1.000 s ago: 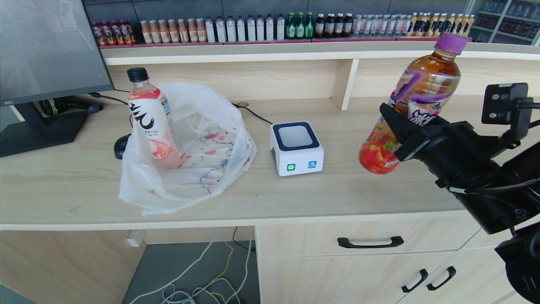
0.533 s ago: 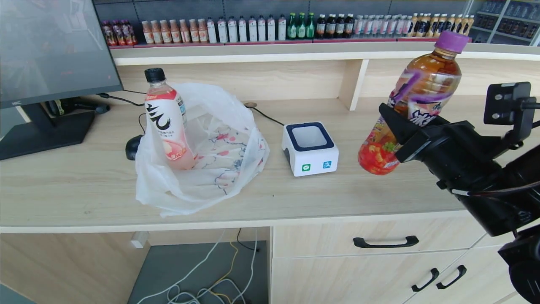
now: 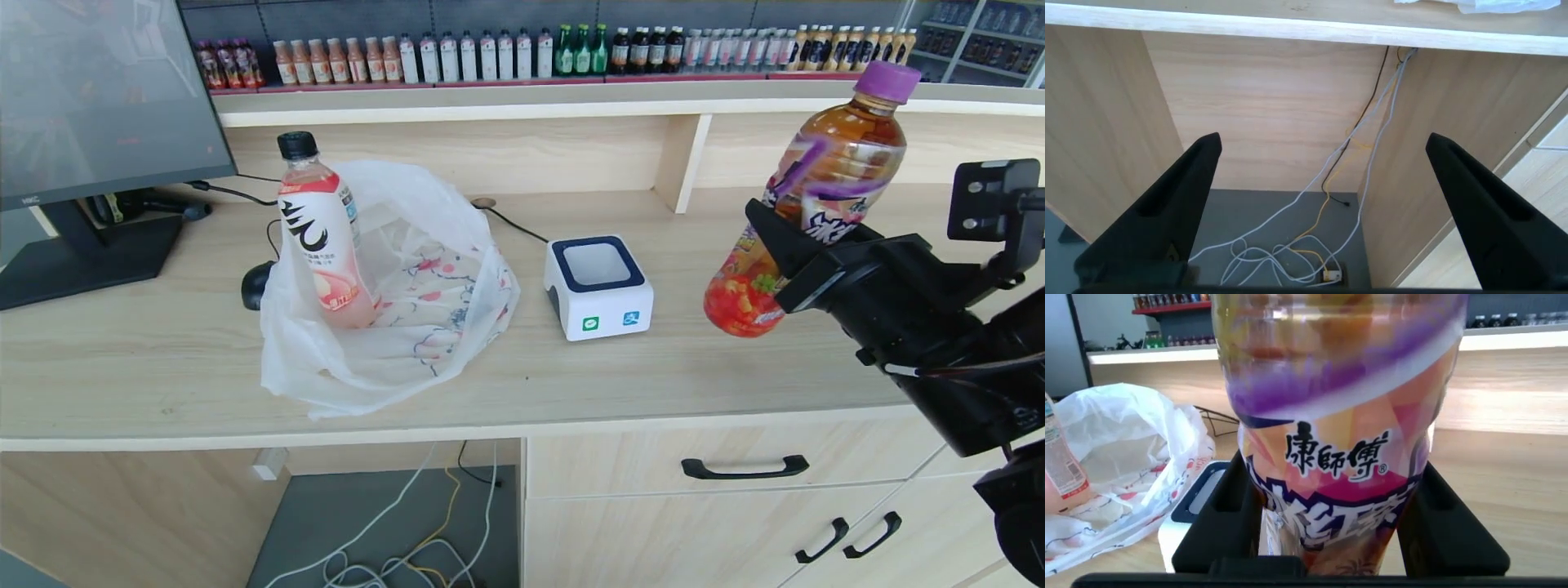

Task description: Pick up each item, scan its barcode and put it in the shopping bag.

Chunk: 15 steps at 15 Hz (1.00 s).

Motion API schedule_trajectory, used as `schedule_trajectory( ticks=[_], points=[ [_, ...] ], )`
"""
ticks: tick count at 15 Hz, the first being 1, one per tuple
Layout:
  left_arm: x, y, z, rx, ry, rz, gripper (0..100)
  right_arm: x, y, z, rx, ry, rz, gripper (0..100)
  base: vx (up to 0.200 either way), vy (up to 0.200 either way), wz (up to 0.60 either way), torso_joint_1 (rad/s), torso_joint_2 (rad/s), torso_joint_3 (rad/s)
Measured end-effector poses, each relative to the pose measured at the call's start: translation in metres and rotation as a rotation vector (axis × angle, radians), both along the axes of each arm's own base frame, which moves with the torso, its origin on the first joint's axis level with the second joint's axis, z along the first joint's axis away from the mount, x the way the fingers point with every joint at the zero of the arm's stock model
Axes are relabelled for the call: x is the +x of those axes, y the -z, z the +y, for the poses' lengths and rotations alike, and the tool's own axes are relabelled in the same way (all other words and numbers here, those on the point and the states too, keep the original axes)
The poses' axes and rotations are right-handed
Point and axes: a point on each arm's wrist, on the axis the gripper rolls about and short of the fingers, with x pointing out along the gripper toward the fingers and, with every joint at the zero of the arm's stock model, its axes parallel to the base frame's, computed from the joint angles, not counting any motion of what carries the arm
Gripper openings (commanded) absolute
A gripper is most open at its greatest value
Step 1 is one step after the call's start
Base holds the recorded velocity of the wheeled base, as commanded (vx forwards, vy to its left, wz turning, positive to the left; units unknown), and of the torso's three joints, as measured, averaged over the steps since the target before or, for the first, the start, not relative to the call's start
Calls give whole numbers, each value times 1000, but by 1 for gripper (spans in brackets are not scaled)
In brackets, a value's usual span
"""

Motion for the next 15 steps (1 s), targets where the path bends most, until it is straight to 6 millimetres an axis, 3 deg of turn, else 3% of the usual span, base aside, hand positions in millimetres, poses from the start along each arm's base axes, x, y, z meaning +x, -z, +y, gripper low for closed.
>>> schedule_trajectory(
  ticks=[3, 7, 11, 15],
  points=[
    [0, 0, 0, 0, 0, 0, 100, 3, -2, 4, -9, -10, 25, 0, 0, 0, 0, 0, 0, 0],
    [0, 0, 0, 0, 0, 0, 100, 14, -24, 23, 15, -68, 63, 0, 0, 0, 0, 0, 0, 0],
    [0, 0, 0, 0, 0, 0, 100, 31, -43, 39, 139, -131, 60, 0, 0, 0, 0, 0, 0, 0],
    [0, 0, 0, 0, 0, 0, 100, 55, -48, 55, 294, -191, 85, 0, 0, 0, 0, 0, 0, 0]
  ],
)
